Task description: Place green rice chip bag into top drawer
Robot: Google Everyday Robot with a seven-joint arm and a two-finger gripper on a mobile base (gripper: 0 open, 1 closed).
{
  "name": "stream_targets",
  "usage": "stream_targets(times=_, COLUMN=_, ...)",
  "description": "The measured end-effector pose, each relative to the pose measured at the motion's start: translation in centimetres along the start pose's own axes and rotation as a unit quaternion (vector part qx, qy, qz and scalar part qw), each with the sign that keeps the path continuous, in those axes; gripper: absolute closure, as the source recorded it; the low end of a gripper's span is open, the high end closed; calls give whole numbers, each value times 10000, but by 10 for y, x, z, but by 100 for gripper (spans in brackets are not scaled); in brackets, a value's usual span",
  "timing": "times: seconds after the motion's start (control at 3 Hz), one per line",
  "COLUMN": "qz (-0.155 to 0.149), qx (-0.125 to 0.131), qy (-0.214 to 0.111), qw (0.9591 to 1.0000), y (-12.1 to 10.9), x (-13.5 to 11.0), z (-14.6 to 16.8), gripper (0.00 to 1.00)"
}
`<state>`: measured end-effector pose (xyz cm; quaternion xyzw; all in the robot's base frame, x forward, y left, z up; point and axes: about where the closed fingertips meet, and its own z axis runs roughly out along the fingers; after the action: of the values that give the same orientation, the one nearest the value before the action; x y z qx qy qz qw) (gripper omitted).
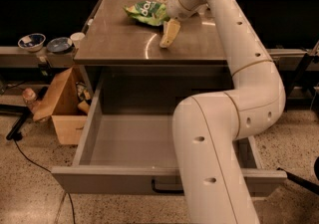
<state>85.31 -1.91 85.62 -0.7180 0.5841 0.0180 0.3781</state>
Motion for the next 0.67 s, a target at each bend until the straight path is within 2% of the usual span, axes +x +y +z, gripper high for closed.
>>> stream_targets(times=0.33, qz=18, qx=27, qy=275, qw=9996, y=-4, x=4, z=1, gripper=0)
stream_targets(times=0.67, qz=18, qx=26, qy=275, qw=9996, y=-4, x=4, z=1, gripper=0)
